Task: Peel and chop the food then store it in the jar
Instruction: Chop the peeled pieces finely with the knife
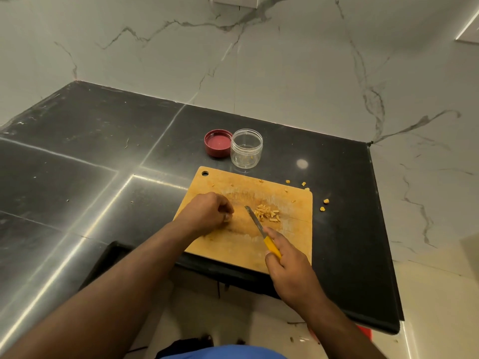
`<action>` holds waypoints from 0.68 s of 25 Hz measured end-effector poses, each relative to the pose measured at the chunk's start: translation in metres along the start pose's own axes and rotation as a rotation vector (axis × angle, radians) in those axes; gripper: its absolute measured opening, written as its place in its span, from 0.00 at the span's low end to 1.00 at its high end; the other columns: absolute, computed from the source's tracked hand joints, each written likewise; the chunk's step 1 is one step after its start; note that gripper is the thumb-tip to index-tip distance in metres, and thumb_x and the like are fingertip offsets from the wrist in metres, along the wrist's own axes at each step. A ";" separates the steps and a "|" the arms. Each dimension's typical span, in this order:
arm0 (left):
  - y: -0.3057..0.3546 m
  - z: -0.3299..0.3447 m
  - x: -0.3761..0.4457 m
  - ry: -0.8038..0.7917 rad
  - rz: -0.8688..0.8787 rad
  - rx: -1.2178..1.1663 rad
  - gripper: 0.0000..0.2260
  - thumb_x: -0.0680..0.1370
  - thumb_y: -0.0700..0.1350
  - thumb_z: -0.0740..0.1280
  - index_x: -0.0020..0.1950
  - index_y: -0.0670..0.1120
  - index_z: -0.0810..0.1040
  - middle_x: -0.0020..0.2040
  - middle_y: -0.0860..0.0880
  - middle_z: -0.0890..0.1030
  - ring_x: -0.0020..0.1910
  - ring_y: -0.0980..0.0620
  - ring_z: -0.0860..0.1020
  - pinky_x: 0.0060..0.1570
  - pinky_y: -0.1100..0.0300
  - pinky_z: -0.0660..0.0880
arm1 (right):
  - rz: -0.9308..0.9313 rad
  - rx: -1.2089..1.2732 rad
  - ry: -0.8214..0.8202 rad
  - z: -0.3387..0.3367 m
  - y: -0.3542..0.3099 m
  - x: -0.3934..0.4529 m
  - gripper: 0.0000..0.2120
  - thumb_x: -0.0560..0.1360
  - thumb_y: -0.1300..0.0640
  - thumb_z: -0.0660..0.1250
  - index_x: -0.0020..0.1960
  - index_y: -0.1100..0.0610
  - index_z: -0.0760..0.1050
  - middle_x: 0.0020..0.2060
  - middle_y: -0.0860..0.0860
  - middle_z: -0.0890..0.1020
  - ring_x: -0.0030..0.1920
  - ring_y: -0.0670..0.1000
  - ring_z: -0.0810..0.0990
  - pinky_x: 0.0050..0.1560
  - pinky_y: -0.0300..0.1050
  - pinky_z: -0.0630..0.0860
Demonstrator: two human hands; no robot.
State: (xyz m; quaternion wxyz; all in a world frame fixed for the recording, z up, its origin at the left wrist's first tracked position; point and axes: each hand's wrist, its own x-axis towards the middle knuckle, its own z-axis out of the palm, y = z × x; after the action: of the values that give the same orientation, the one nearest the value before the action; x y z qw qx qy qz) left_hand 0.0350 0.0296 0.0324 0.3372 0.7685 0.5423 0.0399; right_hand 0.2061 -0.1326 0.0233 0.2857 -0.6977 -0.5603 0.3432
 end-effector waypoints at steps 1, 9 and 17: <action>0.004 0.003 0.001 0.030 -0.008 0.013 0.11 0.81 0.44 0.68 0.62 0.50 0.82 0.60 0.51 0.82 0.55 0.54 0.77 0.53 0.62 0.75 | -0.011 -0.004 -0.013 -0.002 0.001 0.000 0.24 0.82 0.55 0.58 0.77 0.43 0.61 0.66 0.36 0.66 0.65 0.41 0.70 0.67 0.42 0.71; 0.002 0.010 -0.015 0.230 -0.081 0.096 0.15 0.79 0.48 0.70 0.66 0.51 0.80 0.61 0.53 0.82 0.59 0.54 0.78 0.59 0.57 0.75 | -0.051 -0.005 -0.056 -0.008 0.013 -0.002 0.24 0.82 0.55 0.57 0.77 0.43 0.61 0.73 0.42 0.68 0.62 0.44 0.74 0.62 0.41 0.73; 0.014 0.028 -0.002 0.236 -0.039 0.236 0.15 0.78 0.54 0.69 0.64 0.54 0.80 0.59 0.54 0.81 0.58 0.51 0.75 0.57 0.50 0.77 | -0.015 -0.017 -0.051 -0.010 0.014 -0.007 0.24 0.82 0.55 0.58 0.77 0.42 0.60 0.71 0.44 0.70 0.56 0.44 0.75 0.57 0.40 0.74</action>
State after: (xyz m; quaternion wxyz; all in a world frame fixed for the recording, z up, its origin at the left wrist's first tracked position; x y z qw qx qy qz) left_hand 0.0571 0.0125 0.0192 0.1794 0.7819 0.5940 0.0595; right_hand 0.2212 -0.1426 0.0192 0.2680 -0.6870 -0.5753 0.3538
